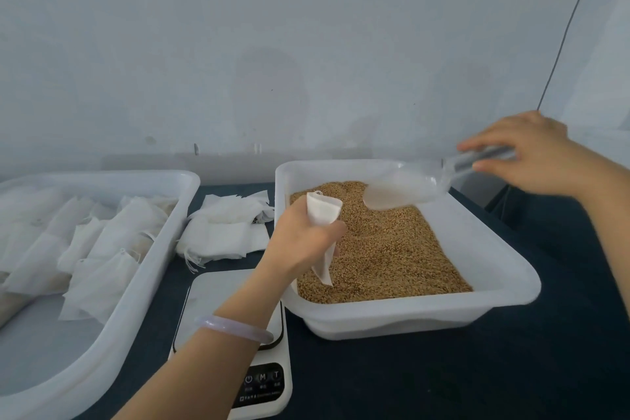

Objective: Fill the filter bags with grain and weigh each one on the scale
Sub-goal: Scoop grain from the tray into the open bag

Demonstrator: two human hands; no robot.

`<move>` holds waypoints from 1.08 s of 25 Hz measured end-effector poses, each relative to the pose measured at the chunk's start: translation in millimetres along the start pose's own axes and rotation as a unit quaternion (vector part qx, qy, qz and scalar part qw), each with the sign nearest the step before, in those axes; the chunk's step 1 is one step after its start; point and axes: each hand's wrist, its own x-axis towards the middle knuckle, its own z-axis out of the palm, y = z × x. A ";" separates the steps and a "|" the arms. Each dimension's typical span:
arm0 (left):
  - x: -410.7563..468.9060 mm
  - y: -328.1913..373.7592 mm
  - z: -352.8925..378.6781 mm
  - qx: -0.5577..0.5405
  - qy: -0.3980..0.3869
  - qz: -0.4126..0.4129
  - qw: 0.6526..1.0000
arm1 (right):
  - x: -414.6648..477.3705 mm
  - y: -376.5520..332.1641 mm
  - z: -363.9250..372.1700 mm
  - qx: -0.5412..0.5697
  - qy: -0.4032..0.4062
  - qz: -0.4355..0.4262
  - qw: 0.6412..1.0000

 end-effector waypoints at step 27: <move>4.7 -4.7 5.3 0.162 -0.043 -0.009 0.986 | -10.0 -29.7 -1.4 0.139 -0.028 -0.021 0.990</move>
